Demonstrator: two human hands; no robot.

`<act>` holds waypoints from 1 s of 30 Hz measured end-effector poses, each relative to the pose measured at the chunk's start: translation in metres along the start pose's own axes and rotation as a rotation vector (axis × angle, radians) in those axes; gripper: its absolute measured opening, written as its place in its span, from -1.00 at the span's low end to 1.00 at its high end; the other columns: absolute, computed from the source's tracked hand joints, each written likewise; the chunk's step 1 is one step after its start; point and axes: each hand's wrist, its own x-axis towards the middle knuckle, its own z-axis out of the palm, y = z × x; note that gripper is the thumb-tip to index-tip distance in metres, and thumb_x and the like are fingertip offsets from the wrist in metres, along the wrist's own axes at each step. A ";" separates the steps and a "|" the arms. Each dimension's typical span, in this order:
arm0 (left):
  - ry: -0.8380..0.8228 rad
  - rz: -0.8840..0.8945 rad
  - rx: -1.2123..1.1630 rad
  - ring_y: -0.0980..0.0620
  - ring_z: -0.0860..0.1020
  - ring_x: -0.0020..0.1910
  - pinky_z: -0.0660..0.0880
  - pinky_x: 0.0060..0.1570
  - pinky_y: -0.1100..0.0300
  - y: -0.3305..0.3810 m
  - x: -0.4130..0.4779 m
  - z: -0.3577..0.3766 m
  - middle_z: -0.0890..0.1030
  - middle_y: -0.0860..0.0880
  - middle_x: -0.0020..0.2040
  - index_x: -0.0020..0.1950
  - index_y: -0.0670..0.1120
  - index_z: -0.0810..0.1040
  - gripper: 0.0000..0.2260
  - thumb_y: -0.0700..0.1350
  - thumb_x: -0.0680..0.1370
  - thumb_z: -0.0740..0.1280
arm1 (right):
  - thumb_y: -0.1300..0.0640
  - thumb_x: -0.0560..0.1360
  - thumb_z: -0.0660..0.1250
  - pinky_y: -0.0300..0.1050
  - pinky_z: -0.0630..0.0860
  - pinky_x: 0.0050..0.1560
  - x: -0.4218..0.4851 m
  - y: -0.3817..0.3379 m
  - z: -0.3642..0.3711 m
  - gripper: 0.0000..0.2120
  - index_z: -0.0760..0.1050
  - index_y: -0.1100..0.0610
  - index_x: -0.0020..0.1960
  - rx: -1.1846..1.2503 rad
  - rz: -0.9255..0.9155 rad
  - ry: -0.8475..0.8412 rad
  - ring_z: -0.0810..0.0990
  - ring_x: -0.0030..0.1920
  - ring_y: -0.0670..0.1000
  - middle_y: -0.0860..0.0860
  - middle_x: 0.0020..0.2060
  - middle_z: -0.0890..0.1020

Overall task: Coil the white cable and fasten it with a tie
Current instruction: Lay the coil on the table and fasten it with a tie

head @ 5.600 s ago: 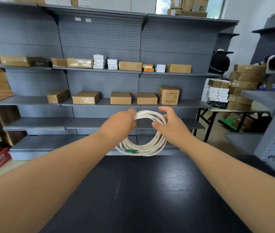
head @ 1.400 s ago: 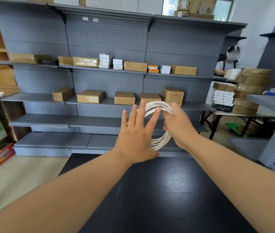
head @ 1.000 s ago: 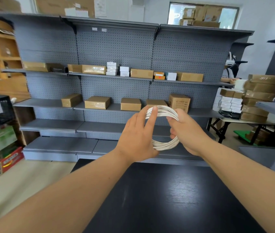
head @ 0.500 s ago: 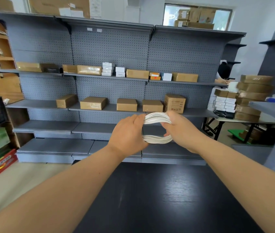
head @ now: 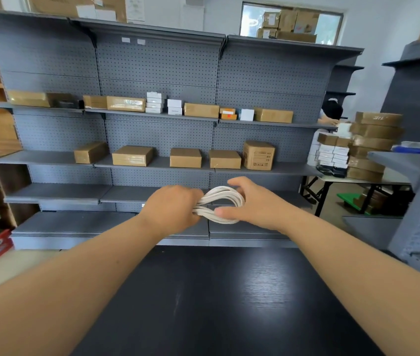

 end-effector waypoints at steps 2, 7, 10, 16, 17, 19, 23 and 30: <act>-0.074 0.003 0.006 -0.14 0.55 -0.14 0.34 -0.29 0.16 0.004 0.001 -0.001 0.61 -0.08 -0.12 -0.06 -0.05 0.46 -0.87 -0.01 0.50 0.24 | -0.25 0.23 0.48 -0.07 0.34 0.30 0.000 -0.004 0.004 -0.03 0.08 0.00 0.46 -0.249 -0.057 0.019 0.36 0.34 -0.02 -0.06 0.39 0.34; -0.183 0.081 0.050 -0.11 0.55 -0.12 0.35 -0.27 0.16 0.020 0.003 0.002 0.59 -0.07 -0.11 0.03 -0.05 0.49 -0.82 -0.03 0.48 0.25 | -0.23 0.20 0.50 0.07 0.43 0.21 0.009 0.008 0.024 0.01 0.05 0.02 0.46 -0.576 -0.078 -0.011 0.41 0.32 0.07 -0.02 0.37 0.37; -0.232 0.094 0.042 -0.09 0.53 -0.17 0.35 -0.27 0.15 0.027 0.002 0.008 0.55 -0.05 -0.16 0.04 -0.05 0.50 -0.83 -0.04 0.49 0.24 | -0.08 0.28 0.49 -0.02 0.46 0.13 0.011 0.024 0.029 -0.21 0.20 0.03 0.40 -0.505 -0.091 -0.066 0.47 0.20 0.06 0.00 0.25 0.45; -0.314 0.131 0.050 -0.08 0.49 -0.21 0.32 -0.27 0.16 0.041 -0.002 0.030 0.50 -0.03 -0.21 -0.01 -0.06 0.49 -0.85 -0.06 0.50 0.20 | 0.01 0.40 0.35 -0.08 0.41 -0.13 0.008 0.056 0.045 -0.70 0.41 0.09 0.07 -0.503 -0.105 -0.082 0.52 -0.03 0.12 0.06 -0.01 0.54; -0.332 0.126 0.044 -0.11 0.52 -0.17 0.32 -0.26 0.16 0.044 -0.002 0.033 0.54 -0.06 -0.17 -0.02 -0.07 0.50 -0.85 -0.07 0.50 0.19 | 0.03 0.42 0.32 -0.08 0.39 -0.17 0.007 0.059 0.046 -0.75 0.41 0.12 0.03 -0.553 -0.119 -0.082 0.52 -0.05 0.14 0.09 -0.03 0.55; -0.367 0.113 0.023 -0.12 0.53 -0.16 0.32 -0.26 0.16 0.051 -0.003 0.038 0.56 -0.08 -0.14 -0.03 -0.07 0.50 -0.85 -0.08 0.49 0.19 | 0.05 0.46 0.26 -0.07 0.37 -0.22 0.005 0.066 0.046 -0.81 0.42 0.15 -0.01 -0.638 -0.157 -0.095 0.53 -0.08 0.18 0.12 -0.06 0.57; -0.394 0.123 0.028 -0.09 0.44 -0.25 0.29 -0.29 0.15 0.065 -0.003 0.049 0.49 -0.04 -0.22 -0.04 -0.04 0.46 -0.88 -0.08 0.48 0.20 | 0.06 0.48 0.24 -0.01 0.45 -0.19 0.000 0.081 0.046 -0.80 0.46 0.18 -0.02 -0.712 -0.187 -0.140 0.55 -0.13 0.21 0.17 -0.10 0.59; -0.322 0.124 0.003 -0.08 0.49 -0.17 0.29 -0.28 0.12 0.092 -0.012 0.072 0.54 0.01 -0.08 0.02 -0.03 0.37 -0.84 -0.13 0.45 0.21 | 0.08 0.47 0.23 -0.11 0.30 -0.36 -0.020 0.112 0.030 -0.89 0.40 0.12 -0.14 -0.722 -0.187 -0.203 0.42 -0.27 0.11 0.05 -0.33 0.45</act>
